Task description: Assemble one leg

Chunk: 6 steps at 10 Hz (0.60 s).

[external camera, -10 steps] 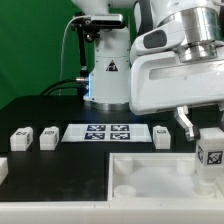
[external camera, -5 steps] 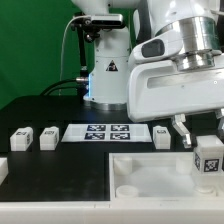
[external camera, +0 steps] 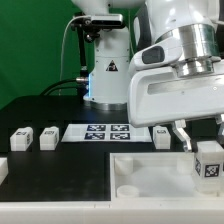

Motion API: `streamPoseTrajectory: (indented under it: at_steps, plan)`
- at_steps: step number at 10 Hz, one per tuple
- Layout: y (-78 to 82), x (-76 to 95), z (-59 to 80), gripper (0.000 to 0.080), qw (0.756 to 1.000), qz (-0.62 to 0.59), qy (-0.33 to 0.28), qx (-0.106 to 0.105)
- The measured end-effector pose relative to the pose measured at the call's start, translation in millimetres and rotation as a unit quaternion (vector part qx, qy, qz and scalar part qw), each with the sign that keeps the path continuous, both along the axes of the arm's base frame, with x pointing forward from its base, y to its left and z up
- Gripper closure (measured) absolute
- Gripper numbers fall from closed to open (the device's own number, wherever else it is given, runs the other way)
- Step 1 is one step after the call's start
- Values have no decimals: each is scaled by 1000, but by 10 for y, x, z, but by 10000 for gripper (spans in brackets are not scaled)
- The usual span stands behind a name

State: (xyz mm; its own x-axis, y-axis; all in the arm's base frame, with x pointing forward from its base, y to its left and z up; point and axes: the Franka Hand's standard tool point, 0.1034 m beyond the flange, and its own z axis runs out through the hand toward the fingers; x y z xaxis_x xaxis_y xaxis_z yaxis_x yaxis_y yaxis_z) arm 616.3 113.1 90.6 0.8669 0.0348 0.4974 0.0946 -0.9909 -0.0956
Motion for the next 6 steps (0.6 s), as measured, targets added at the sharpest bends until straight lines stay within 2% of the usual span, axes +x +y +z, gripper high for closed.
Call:
streamPoseTrajectory:
  at_steps: [2,3,4,5,6]
  plan:
    - [-1,1,0,500,1000,2,0,-1]
    - [-1,1,0,308,1000,2,0,-1]
    - [-1,1,1,196,1000,2,-1,-1]
    - [-1,1,1,160,1000,3,-1,-2]
    - [-1,1,0,160,1000,3,-1,-2]
